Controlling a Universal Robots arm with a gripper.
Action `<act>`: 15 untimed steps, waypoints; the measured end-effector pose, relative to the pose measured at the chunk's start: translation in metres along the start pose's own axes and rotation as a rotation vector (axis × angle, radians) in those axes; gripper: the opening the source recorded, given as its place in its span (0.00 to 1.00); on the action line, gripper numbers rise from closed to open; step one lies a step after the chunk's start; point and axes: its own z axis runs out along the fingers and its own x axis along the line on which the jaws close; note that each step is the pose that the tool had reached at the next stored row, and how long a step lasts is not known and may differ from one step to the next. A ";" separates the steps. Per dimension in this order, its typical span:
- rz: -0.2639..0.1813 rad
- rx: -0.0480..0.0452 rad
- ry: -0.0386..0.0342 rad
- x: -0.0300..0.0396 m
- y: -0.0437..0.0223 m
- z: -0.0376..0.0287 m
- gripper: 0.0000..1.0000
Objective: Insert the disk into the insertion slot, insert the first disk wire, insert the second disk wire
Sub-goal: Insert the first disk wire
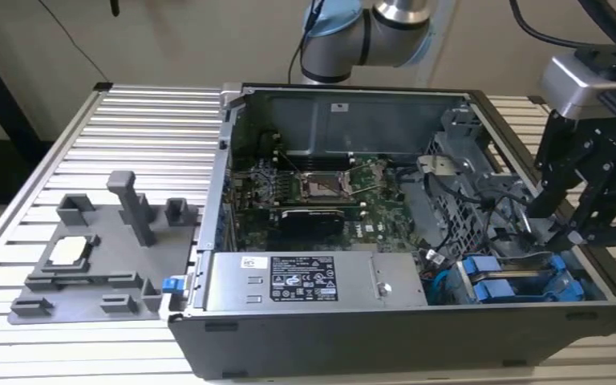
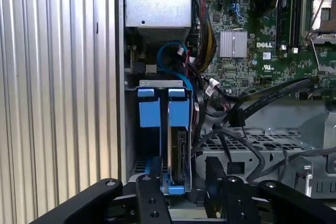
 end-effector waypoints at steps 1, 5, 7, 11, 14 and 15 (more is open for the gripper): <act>0.000 -0.0048 0.0000 0.0000 -0.0030 0.0001 0.46; 0.000 -0.0179 0.0000 -0.0003 -0.0133 0.0010 0.46; 0.000 -0.0199 0.0000 -0.0004 -0.0172 0.0017 0.46; 0.000 -0.0208 -0.0049 -0.0016 -0.0233 0.0040 0.46; 0.000 -0.0209 -0.0245 -0.0030 -0.0244 0.0058 0.46; 0.000 -0.0210 -0.0325 -0.0035 -0.0248 0.0063 0.46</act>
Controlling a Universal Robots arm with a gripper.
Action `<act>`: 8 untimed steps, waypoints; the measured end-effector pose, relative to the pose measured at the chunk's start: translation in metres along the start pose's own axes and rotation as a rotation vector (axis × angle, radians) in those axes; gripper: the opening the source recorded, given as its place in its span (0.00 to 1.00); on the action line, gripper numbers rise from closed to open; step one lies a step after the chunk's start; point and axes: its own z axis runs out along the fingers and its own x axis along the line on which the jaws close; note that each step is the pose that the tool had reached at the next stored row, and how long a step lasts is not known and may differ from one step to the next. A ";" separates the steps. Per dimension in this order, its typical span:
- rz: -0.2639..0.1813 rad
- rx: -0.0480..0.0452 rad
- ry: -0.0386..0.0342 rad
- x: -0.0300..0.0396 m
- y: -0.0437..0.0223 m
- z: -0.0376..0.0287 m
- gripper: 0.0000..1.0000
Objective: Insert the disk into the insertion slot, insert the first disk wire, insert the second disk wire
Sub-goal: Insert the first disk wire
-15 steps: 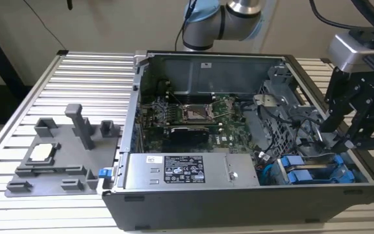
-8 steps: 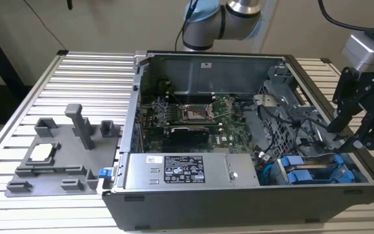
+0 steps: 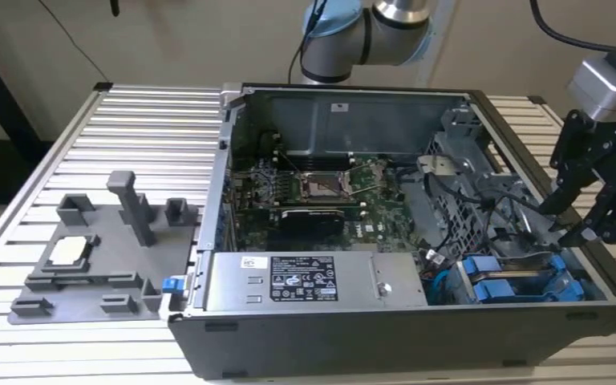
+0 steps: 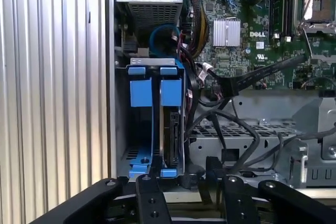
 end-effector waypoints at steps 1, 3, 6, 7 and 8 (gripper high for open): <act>0.000 -0.0001 -0.0067 -0.0004 -0.0005 0.0005 0.46; -0.001 -0.0002 -0.0119 -0.0016 -0.0019 0.0019 0.46; -0.009 -0.0007 -0.0122 -0.0030 -0.0045 0.0038 0.46; -0.012 -0.0008 -0.0121 -0.0035 -0.0053 0.0043 0.46; -0.015 -0.0010 -0.0120 -0.0039 -0.0058 0.0049 0.46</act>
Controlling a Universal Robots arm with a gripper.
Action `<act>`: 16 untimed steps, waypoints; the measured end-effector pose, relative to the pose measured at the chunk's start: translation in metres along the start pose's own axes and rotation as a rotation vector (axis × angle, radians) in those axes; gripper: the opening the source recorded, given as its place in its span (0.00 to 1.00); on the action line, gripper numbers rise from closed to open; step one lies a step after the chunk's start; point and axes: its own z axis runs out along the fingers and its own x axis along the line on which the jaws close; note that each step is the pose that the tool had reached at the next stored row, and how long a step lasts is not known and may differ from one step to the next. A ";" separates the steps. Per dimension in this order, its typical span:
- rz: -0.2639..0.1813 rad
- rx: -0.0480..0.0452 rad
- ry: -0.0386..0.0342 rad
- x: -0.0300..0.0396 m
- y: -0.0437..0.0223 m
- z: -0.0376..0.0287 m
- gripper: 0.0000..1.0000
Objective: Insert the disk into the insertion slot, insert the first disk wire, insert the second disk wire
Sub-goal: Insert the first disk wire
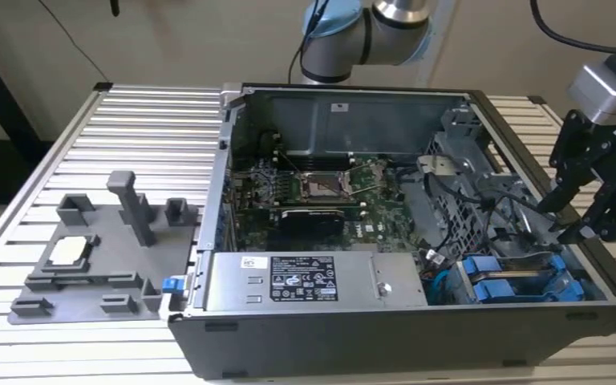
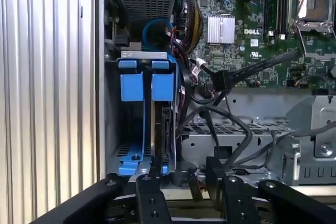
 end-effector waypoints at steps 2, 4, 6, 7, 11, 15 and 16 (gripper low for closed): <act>-0.007 -0.0005 -0.0001 -0.0008 -0.0013 0.0013 0.46; -0.013 -0.0010 -0.0003 -0.0014 -0.0029 0.0025 0.46; -0.020 -0.0015 -0.0002 -0.0019 -0.0048 0.0039 0.46; -0.024 -0.0018 -0.0003 -0.0021 -0.0057 0.0047 0.46; -0.038 -0.0029 -0.0008 -0.0027 -0.0103 0.0075 0.46; -0.053 -0.0040 -0.0011 -0.0031 -0.0165 0.0092 0.46; -0.057 -0.0043 -0.0010 -0.0032 -0.0179 0.0095 0.46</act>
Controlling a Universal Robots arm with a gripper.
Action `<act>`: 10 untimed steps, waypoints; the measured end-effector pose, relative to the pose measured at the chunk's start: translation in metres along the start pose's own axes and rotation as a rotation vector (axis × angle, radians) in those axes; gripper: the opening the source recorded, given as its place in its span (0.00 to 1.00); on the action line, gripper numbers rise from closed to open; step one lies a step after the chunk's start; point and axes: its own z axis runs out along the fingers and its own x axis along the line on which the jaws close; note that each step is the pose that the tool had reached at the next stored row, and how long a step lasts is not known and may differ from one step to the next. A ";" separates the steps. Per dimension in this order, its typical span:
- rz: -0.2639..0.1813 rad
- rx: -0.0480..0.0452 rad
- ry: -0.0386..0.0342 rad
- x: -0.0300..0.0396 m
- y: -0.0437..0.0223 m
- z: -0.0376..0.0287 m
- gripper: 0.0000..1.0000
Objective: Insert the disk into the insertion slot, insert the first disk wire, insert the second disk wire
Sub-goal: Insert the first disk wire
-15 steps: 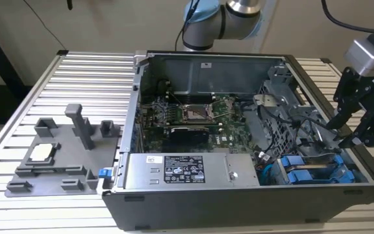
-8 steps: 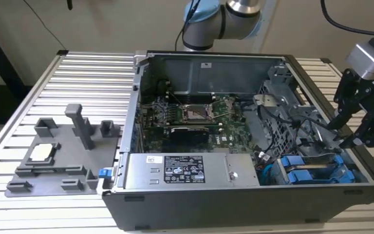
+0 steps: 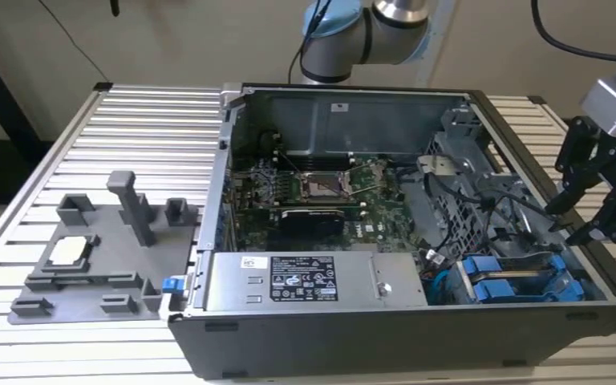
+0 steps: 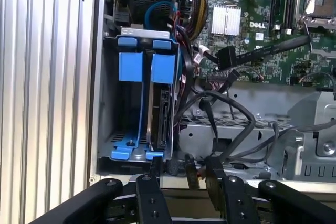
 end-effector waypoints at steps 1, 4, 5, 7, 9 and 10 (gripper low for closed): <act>-0.004 -0.0003 -0.0001 0.0000 -0.0013 0.0002 0.46; -0.013 -0.0030 -0.0003 -0.0004 -0.0042 0.0009 0.46; -0.016 -0.0049 -0.0003 -0.0006 -0.0047 0.0011 0.46; -0.019 -0.0104 -0.0010 -0.0013 -0.0052 0.0018 0.46; -0.021 -0.0188 -0.0015 -0.0022 -0.0056 0.0022 0.46; -0.023 -0.0227 -0.0017 -0.0026 -0.0059 0.0023 0.46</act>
